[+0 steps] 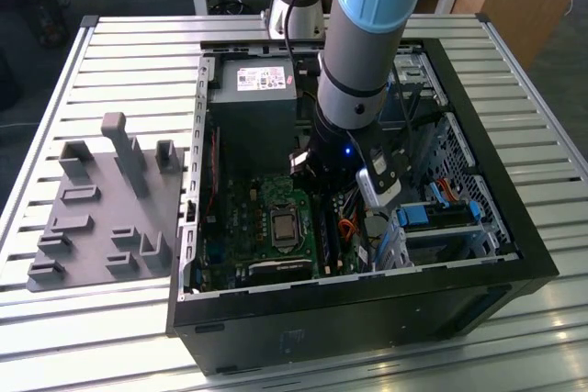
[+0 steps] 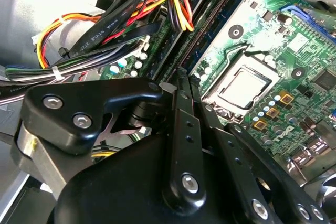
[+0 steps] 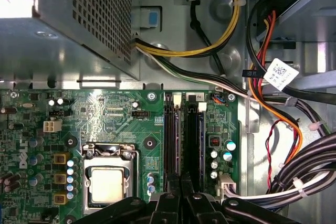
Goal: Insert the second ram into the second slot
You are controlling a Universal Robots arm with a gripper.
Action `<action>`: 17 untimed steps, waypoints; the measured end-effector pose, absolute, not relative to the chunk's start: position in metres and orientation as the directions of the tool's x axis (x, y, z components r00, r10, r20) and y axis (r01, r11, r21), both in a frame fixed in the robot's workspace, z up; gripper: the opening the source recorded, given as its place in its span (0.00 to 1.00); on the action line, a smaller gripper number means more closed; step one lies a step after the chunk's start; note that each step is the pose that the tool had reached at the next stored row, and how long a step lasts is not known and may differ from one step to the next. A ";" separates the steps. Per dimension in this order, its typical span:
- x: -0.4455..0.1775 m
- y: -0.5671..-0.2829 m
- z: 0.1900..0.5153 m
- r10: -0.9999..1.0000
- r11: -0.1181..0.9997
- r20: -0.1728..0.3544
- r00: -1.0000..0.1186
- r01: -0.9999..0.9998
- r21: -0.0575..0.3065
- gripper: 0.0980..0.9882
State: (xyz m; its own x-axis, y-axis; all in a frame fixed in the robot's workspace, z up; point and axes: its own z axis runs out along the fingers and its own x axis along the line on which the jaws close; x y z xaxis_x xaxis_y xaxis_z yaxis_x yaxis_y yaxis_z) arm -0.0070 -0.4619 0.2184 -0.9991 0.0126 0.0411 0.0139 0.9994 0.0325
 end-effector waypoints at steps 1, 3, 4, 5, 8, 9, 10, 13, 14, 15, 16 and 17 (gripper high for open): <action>-0.007 -0.462 0.218 0.013 0.999 0.041 -0.999 0.014 0.033 0.03; -0.007 -0.462 0.218 0.013 0.999 0.041 -0.999 0.014 0.033 0.03; -0.007 -0.462 0.218 0.013 0.999 0.041 -0.999 0.014 0.033 0.04; -0.007 -0.462 0.218 0.013 0.999 0.041 -0.999 0.014 0.033 0.04; -0.007 -0.462 0.219 0.013 0.999 0.041 -0.999 0.014 0.033 0.11; -0.007 -0.462 0.221 0.013 0.999 0.041 -0.999 0.014 0.033 0.11; -0.007 -0.462 0.223 0.013 0.999 0.041 -0.999 0.014 0.033 0.11; -0.007 -0.462 0.230 0.013 0.999 0.041 -0.999 0.014 0.033 0.11; -0.007 -0.462 0.232 0.013 0.999 0.041 -0.999 0.014 0.033 0.11; -0.007 -0.462 0.233 0.013 0.999 0.041 -0.999 0.014 0.033 0.11; -0.007 -0.462 0.233 0.013 0.999 0.041 -0.999 0.014 0.033 0.10; -0.007 -0.462 0.233 0.013 0.999 0.041 -0.999 0.014 0.033 0.02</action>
State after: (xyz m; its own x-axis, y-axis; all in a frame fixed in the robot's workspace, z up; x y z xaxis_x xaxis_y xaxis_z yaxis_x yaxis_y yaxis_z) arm -0.0070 -0.4619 0.2329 -0.9991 0.0125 0.0410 0.0139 0.9994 0.0329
